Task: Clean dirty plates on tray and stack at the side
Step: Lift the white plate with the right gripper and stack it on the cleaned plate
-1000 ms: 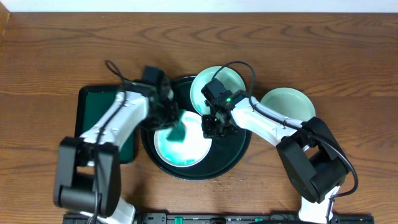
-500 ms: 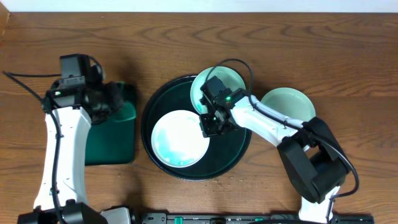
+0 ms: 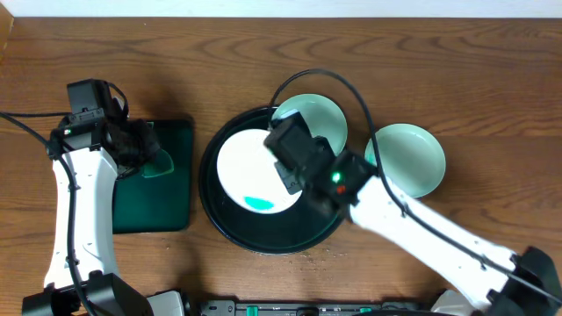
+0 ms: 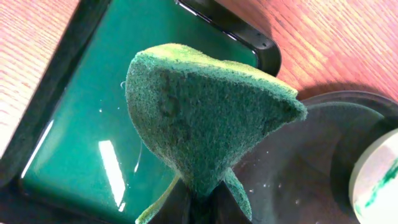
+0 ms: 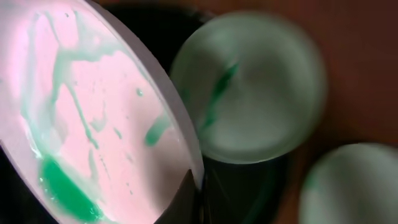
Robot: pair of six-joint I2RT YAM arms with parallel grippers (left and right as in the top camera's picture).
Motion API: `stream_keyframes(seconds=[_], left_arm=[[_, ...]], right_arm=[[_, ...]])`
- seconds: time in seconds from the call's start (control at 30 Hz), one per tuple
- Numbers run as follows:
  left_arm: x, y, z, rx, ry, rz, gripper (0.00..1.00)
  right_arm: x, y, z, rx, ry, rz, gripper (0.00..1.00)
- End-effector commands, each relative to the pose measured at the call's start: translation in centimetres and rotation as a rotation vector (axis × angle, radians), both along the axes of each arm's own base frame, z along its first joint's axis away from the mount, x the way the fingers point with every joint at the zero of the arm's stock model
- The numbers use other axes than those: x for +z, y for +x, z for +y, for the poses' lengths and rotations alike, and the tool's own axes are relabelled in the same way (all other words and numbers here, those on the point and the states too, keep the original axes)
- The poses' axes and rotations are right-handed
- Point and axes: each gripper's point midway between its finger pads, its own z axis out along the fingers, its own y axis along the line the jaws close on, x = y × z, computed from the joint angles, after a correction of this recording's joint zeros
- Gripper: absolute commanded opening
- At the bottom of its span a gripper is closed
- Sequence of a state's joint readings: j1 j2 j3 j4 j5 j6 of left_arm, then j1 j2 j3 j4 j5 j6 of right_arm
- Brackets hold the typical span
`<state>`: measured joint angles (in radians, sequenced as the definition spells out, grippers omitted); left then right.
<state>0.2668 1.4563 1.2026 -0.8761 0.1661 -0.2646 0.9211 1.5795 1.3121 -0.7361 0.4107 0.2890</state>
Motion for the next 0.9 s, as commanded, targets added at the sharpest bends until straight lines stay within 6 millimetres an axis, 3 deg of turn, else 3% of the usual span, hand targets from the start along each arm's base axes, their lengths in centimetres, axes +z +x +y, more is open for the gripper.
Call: stream_keyframes(seconds=[0.0, 0.33, 0.57, 0.73, 0.87], left_arm=[[0.2, 0.0, 0.7, 0.006, 0.031, 0.003, 0.07], [0.2, 0.0, 0.7, 0.006, 0.031, 0.003, 0.07], [0.2, 0.0, 0.7, 0.006, 0.031, 0.003, 0.07], [0.1, -0.1, 0.6, 0.006, 0.03, 0.008, 0.07], [0.1, -0.1, 0.6, 0.006, 0.029, 0.009, 0.07]], right_arm=[[4.9, 1.0, -2.1, -0.091, -0.19, -0.302, 0.01], [13.1, -2.1, -0.6, -0.171, -0.4, -0.738, 0.01], [15.1, -1.8, 0.2, -0.179, -0.405, -0.786, 0.01], [13.4, -1.7, 1.4, -0.09, -0.361, -0.727, 0.01], [8.0, -1.9, 2.4, 0.013, -0.203, -0.483, 0.01]])
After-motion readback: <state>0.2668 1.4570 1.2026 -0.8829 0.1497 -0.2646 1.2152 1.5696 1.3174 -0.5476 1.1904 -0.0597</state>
